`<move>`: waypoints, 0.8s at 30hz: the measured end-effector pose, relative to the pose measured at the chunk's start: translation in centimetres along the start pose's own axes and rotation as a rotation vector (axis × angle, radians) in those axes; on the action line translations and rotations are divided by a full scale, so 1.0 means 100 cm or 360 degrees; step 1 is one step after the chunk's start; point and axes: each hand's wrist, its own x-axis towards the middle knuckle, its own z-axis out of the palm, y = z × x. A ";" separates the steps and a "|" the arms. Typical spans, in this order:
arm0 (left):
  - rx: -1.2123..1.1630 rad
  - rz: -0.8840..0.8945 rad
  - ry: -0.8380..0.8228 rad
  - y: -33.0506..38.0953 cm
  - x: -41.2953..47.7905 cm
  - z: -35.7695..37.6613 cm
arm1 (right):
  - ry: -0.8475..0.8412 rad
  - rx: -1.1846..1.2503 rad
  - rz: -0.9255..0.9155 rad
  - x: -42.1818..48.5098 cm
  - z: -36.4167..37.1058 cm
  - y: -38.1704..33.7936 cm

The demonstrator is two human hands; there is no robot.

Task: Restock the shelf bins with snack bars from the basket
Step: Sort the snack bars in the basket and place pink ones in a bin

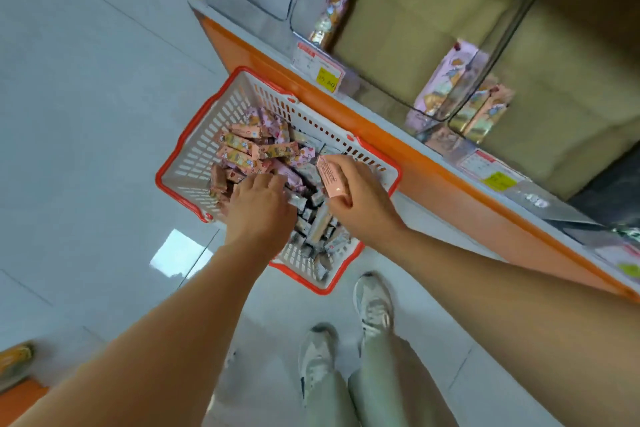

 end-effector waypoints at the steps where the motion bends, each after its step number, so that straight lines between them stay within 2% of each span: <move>1: 0.0020 0.0049 0.0020 0.011 -0.003 -0.007 | 0.0051 0.0060 -0.0022 -0.009 -0.009 -0.001; 7: 0.0123 0.0508 0.0099 0.073 -0.019 -0.035 | 0.0668 0.0174 -0.0173 -0.064 -0.065 -0.008; 10: 0.0230 0.0645 0.0085 0.099 -0.018 -0.043 | 0.0858 0.0232 -0.0159 -0.078 -0.095 0.001; 15: 0.0430 0.0806 0.0042 0.146 -0.011 -0.043 | 0.1071 0.0242 -0.0024 -0.084 -0.141 0.031; 24: 0.0586 0.0703 0.0053 0.191 0.012 -0.015 | 0.1127 0.0147 0.0175 -0.051 -0.192 0.081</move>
